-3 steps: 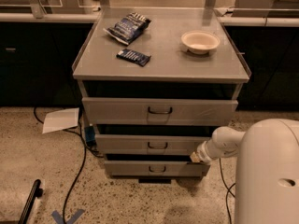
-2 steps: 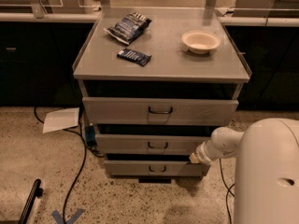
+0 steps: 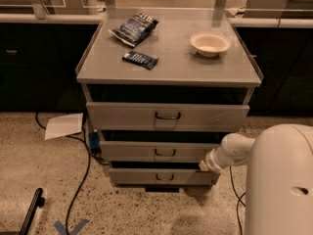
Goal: Close middle drawer
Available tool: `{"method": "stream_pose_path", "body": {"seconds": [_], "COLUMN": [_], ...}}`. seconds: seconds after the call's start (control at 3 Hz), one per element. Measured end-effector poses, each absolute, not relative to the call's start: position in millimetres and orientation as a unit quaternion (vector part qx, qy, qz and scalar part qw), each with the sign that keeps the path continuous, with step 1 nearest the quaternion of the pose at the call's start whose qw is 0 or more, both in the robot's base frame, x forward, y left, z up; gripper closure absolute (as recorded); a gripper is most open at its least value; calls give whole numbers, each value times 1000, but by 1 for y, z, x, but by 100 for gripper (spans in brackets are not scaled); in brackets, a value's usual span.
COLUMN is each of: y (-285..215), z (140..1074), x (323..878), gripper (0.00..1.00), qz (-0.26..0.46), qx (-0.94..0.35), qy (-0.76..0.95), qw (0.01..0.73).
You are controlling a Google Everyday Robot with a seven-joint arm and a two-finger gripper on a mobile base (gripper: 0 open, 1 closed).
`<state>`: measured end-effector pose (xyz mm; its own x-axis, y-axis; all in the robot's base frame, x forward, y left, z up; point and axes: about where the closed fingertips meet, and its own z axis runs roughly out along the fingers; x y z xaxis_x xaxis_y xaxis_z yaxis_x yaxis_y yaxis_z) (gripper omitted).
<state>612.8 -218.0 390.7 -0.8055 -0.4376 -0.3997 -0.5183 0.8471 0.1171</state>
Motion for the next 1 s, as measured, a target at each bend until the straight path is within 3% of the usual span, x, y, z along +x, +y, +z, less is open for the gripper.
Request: {"method": "stream_pose_path", "body": {"seconds": [0.33, 0.67, 1.0], "y": [-218, -218, -218], "z": [391, 391, 391], "x": [613, 613, 613], "gripper": [12, 0, 0], "qz": [111, 111, 111], "qx": [-253, -253, -253], "qy": [944, 944, 944], "qw": [182, 182, 182]}}
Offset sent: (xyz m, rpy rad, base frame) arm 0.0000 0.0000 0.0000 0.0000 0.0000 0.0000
